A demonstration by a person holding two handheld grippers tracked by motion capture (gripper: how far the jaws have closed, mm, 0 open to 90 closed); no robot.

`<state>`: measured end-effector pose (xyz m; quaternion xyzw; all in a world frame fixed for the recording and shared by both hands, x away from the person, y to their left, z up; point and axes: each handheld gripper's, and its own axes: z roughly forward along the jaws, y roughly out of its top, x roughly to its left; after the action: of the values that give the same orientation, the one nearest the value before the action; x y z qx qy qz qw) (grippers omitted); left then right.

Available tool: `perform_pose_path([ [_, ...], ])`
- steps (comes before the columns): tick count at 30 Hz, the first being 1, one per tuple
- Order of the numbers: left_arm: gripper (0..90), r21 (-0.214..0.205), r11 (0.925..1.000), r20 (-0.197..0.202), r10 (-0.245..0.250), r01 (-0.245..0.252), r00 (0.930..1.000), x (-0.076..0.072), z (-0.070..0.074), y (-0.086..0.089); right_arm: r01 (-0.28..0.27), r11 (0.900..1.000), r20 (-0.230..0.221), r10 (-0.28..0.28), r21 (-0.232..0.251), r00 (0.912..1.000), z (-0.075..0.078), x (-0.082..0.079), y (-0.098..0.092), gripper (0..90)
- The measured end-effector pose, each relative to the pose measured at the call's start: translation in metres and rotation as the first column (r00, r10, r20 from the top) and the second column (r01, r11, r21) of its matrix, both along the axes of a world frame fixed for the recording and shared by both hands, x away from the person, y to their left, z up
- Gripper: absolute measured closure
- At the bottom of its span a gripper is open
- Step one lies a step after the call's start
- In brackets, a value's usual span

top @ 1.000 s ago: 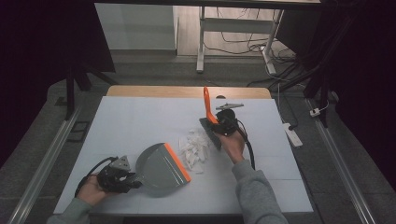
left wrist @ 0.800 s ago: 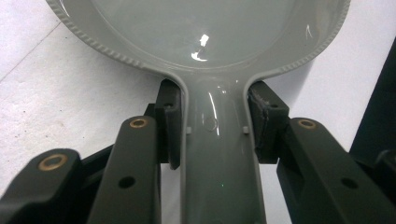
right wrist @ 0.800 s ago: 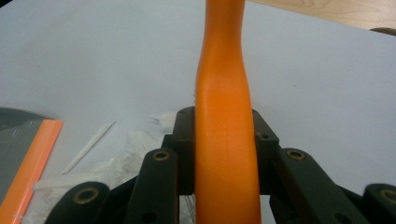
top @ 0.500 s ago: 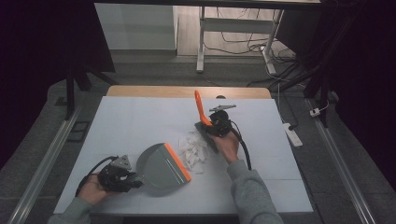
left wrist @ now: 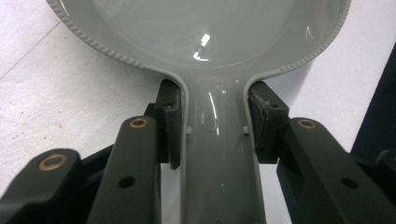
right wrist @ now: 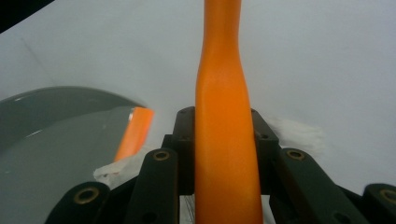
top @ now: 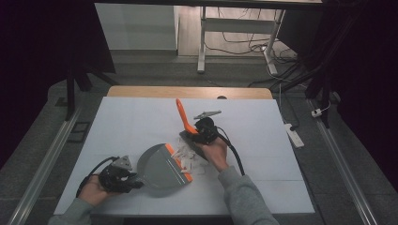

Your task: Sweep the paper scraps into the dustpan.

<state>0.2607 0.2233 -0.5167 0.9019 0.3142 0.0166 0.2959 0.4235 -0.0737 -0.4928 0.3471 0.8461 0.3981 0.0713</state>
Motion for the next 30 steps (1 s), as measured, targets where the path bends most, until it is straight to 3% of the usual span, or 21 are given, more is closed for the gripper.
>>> perform_pose_path([
  [4,61.8,0.000,1.0000,0.000,0.000,0.000,1.0000,0.000,0.000,0.000,-0.042,0.9990,-0.008,0.042,0.018,0.9991,0.001,-0.009,0.009,70.6],
  [10,61.8,0.000,1.0000,-0.001,0.000,0.000,1.0000,0.000,0.000,0.000,-0.054,0.9967,-0.009,0.055,0.060,0.9985,0.007,-0.013,0.008,70.6],
  [21,61.8,0.001,1.0000,-0.001,0.000,0.000,1.0000,0.000,0.000,0.000,0.006,0.9944,0.069,-0.014,0.105,0.9975,0.033,-0.006,-0.020,70.6],
  [30,61.8,0.001,1.0000,0.000,-0.001,0.001,1.0000,0.000,0.000,0.000,0.064,0.9944,0.089,-0.071,0.084,0.9934,0.032,0.011,-0.031,70.5],
])
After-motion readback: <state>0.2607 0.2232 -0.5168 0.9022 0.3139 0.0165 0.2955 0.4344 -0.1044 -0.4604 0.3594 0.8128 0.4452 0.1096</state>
